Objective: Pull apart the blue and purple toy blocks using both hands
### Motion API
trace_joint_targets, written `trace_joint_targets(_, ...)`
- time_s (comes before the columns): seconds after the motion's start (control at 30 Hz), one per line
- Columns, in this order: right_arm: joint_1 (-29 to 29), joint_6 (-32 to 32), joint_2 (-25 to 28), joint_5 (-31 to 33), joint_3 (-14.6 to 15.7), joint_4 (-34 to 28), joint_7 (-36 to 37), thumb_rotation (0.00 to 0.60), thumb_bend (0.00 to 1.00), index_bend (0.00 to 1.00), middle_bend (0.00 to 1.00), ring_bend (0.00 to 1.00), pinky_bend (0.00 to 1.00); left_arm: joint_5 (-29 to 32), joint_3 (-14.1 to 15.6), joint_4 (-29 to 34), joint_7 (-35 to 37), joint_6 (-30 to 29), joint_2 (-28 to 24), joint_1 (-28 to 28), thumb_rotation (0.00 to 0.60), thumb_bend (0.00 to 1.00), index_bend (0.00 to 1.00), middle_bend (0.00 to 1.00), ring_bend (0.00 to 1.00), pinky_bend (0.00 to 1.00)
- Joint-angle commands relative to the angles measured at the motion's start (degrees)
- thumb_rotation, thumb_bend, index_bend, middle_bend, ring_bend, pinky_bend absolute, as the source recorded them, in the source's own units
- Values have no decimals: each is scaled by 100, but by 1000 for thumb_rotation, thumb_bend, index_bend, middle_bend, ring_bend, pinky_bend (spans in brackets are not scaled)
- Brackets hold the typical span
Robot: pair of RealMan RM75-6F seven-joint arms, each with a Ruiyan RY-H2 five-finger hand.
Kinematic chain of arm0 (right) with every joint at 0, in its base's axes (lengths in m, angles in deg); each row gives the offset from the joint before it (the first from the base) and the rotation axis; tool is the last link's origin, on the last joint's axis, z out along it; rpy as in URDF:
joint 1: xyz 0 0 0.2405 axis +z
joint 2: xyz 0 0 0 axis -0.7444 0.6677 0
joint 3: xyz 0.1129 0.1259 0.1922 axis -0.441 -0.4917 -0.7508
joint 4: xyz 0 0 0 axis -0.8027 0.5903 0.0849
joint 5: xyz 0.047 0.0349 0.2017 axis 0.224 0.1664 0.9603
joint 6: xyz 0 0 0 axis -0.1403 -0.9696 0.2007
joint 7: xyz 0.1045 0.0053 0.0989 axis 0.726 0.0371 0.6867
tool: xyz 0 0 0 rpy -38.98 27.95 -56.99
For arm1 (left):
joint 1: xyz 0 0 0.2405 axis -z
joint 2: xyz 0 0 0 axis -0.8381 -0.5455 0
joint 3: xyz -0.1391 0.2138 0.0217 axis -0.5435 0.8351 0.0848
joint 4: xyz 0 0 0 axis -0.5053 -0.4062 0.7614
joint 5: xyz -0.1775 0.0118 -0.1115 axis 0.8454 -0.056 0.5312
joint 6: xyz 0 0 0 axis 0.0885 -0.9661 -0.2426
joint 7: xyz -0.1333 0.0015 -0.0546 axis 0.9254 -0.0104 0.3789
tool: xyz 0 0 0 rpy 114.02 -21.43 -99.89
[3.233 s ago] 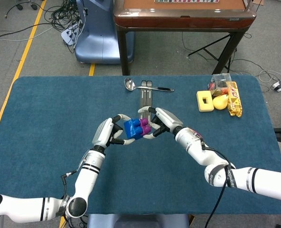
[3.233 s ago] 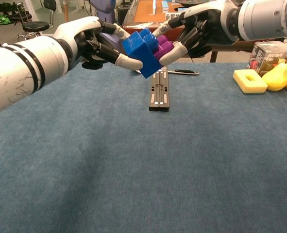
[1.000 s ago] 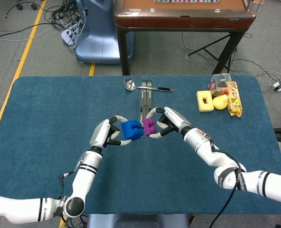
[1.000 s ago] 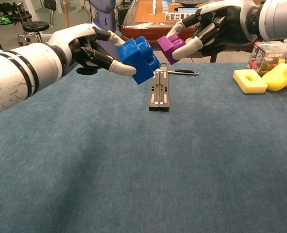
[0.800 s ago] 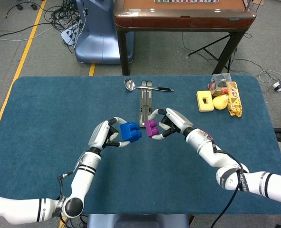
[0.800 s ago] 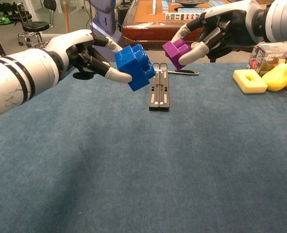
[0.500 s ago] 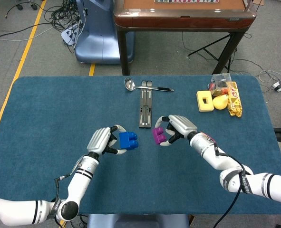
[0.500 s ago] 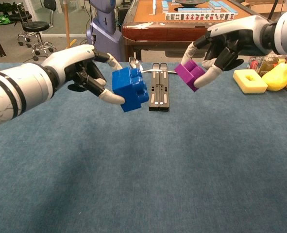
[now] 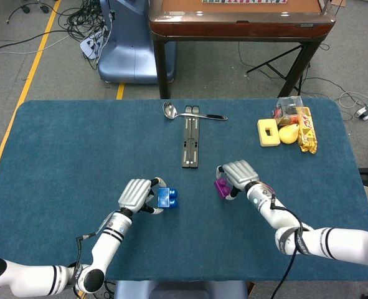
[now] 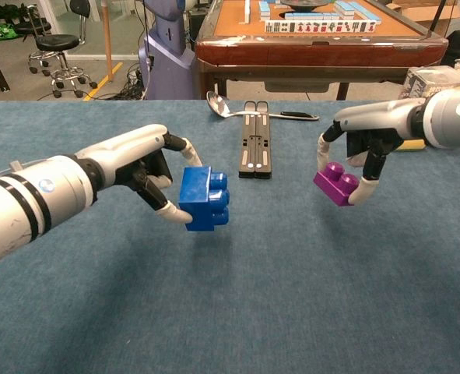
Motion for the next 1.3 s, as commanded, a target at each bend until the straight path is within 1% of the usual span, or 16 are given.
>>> trace_joint_targets(0.03, 124, -197, -314, 328, 227, 265, -396, 600, 113, 646, 1000, 1000, 1000, -86, 116, -166, -68, 67, 132, -24, 600, 210, 618, 1000, 993, 1000)
trace_joint_targets(0.1, 153, -187, -400, 458, 277, 350, -547, 600, 78, 612, 1000, 1000, 1000, -161, 190, -264, -154, 98, 192, -24, 600, 209, 609, 1000, 993, 1000)
trace_joint_targets(0.17, 172, -152, -447, 545, 297, 408, -634, 600, 21, 519, 1000, 1000, 1000, -184, 223, -305, -208, 139, 223, -30, 600, 208, 578, 1000, 993, 1000)
trace_joint_targets(0.2, 175, -129, -457, 575, 296, 426, -648, 600, 4, 456, 1000, 1000, 1000, -168, 226, -307, -228, 162, 229, -34, 600, 208, 542, 1000, 993, 1000)
trace_joint_targets(0.23, 179, -94, -459, 616, 290, 440, -656, 600, 0, 390, 1000, 1000, 1000, -139, 226, -306, -264, 186, 233, -39, 600, 207, 502, 1000, 993, 1000)
trace_joint_targets(0.33, 143, -107, -460, 580, 226, 460, -603, 600, 0, 221, 1000, 1000, 1000, -107, 214, -304, -340, 188, 243, -61, 600, 191, 314, 1000, 990, 1000)
trace_joint_targets(0.5, 55, -109, -354, 455, 139, 390, -478, 600, 0, 20, 1000, 1000, 1000, -10, 194, -198, -512, 113, 194, -124, 600, 24, 89, 1000, 984, 1000)
trace_joint_targets(0.6, -16, -218, -222, 295, 109, 256, -444, 600, 0, 0, 989, 996, 1000, 39, 193, -39, -602, 15, 96, -199, 600, 0, 26, 1000, 978, 1000)
trace_joint_targets(0.67, -109, -432, -32, 136, 106, 45, -443, 600, 0, 0, 946, 962, 1000, 70, 201, 140, -646, -97, -48, -290, 600, 0, 17, 1000, 965, 1000)
trace_joint_targets(0.73, -246, -752, 223, -30, 124, -225, -462, 600, 0, 0, 884, 901, 996, 110, 232, 351, -704, -204, -280, -397, 600, 0, 18, 1000, 935, 1000)
trace_joint_targets(0.8, -388, -1025, 485, -183, 172, -472, -491, 600, 0, 38, 801, 830, 968, 92, 254, 505, -720, -337, -504, -507, 600, 0, 20, 980, 886, 1000)
trace_joint_targets(0.83, -460, -1159, 625, -239, 200, -596, -512, 600, 0, 74, 754, 791, 944, 40, 267, 556, -695, -411, -612, -567, 600, 0, 21, 950, 850, 1000)
trace_joint_targets(0.9, -634, -1417, 973, -428, 261, -878, -518, 600, 0, 105, 703, 749, 924, -162, 308, 576, -609, -624, -834, -723, 600, 0, 20, 859, 786, 1000)
trace_joint_targets(1.0, -1014, -1858, 1436, -1028, 336, -1181, -309, 600, 0, 106, 631, 669, 892, -527, 418, 470, -504, -935, -1148, -958, 600, 0, 19, 693, 707, 971)
trace_joint_targets(1.13, -1481, -2344, 1818, -1735, 494, -1350, -131, 600, 0, 107, 530, 559, 807, -835, 507, 502, -71, -1116, -1554, -1257, 600, 0, 19, 541, 605, 845)
trace_joint_targets(1.3, -2133, -3048, 2125, -2386, 711, -1432, -177, 600, 0, 107, 410, 433, 631, -1188, 739, 689, 400, -1258, -2311, -1687, 600, 0, 20, 412, 433, 650)
